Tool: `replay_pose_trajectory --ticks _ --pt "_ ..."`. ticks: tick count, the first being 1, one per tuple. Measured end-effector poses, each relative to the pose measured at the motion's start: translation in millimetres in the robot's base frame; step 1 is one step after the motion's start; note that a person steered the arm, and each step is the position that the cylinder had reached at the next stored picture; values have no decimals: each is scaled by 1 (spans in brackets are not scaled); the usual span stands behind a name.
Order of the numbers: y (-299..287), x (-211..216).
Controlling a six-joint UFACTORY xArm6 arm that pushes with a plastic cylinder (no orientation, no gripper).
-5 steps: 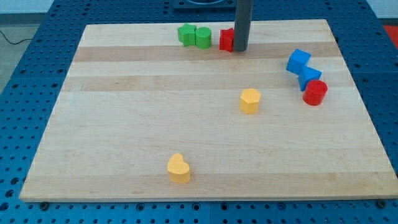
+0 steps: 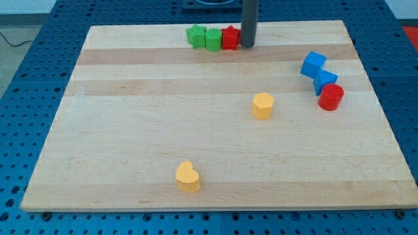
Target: Push the blue cube to the top left of the blue triangle
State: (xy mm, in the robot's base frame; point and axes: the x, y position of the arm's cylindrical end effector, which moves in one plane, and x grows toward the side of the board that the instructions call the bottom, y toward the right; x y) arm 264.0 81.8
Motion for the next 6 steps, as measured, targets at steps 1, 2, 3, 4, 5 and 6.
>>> replay_pose_trajectory --ticks 1,2,3,4,5,6 --pt "78 9" --pt "174 32" --pt "254 70" --pt "263 92" --pt "250 96" --pt "218 77"
